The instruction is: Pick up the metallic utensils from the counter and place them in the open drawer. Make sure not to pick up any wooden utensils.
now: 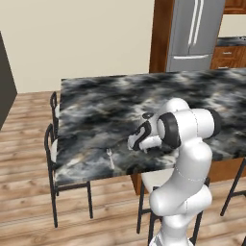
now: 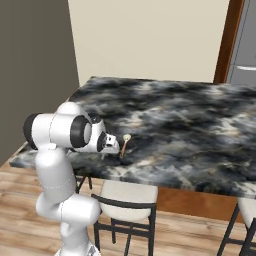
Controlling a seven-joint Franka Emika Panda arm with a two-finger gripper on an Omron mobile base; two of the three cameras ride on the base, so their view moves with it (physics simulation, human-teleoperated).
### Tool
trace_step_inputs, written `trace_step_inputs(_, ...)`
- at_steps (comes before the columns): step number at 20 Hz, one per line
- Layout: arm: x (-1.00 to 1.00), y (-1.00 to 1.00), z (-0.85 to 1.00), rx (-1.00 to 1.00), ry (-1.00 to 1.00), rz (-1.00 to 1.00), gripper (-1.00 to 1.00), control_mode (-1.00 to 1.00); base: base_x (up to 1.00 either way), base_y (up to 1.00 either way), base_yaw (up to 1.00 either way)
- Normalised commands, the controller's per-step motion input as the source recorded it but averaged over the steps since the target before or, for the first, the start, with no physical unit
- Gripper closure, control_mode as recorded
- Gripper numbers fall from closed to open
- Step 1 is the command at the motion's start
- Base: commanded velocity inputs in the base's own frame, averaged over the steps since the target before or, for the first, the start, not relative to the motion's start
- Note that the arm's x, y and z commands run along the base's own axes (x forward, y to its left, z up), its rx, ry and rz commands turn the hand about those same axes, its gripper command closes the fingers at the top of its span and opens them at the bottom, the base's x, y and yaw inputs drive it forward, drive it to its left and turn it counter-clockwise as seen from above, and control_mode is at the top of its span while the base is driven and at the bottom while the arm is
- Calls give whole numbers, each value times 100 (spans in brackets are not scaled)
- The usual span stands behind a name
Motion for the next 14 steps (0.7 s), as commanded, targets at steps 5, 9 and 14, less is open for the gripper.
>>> trace_step_inputs(5, -3, -9, -96, 13, -7, 16, 100, -100, 0, 0, 0)
trace_step_inputs(9, -21, 5, -1, 0, 0, -2, 100, -100, 0, 0, 0)
trace_step_inputs(14, -57, 0, 69, 0, -3, -9, 100, -100, 0, 0, 0)
